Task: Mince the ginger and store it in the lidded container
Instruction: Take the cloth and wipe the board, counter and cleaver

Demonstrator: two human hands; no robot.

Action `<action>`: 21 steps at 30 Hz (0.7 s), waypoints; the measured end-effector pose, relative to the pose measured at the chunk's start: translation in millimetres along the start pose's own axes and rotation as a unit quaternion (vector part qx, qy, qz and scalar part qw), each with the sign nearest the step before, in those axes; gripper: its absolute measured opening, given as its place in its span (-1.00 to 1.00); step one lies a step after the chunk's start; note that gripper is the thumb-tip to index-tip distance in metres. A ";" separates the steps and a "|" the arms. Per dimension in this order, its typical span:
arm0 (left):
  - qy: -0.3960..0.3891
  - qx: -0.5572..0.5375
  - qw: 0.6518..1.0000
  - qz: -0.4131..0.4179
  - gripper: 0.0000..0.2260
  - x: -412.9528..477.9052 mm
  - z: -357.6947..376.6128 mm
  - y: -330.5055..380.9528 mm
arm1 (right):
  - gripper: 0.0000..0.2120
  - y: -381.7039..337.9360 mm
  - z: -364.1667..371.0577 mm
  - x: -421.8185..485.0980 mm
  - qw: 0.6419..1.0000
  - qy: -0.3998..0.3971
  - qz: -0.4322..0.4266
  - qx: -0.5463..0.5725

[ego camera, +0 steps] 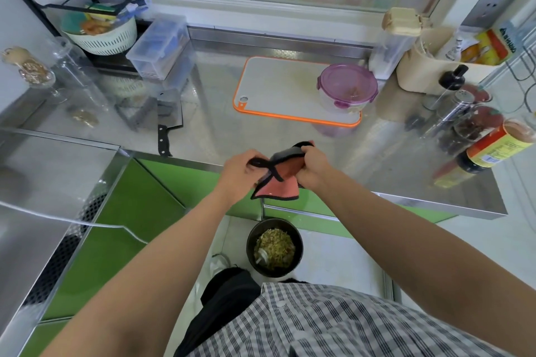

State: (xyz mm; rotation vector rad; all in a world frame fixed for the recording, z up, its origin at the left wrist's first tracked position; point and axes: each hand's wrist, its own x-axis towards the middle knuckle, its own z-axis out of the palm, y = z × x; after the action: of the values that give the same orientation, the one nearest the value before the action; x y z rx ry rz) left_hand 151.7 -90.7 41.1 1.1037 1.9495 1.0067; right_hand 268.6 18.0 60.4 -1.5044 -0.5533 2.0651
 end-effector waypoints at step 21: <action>-0.021 -0.080 0.996 0.010 -0.84 8.7 -29.7 15.0 | -0.57 -0.5 -5.7 6.5 0.861 -0.028 -0.220 -0.458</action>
State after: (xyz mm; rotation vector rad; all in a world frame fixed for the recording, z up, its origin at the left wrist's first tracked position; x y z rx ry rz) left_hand 129.1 -86.5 66.7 1.0482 1.7927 1.1213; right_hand 272.5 22.5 54.2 -1.5413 -1.9002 1.5135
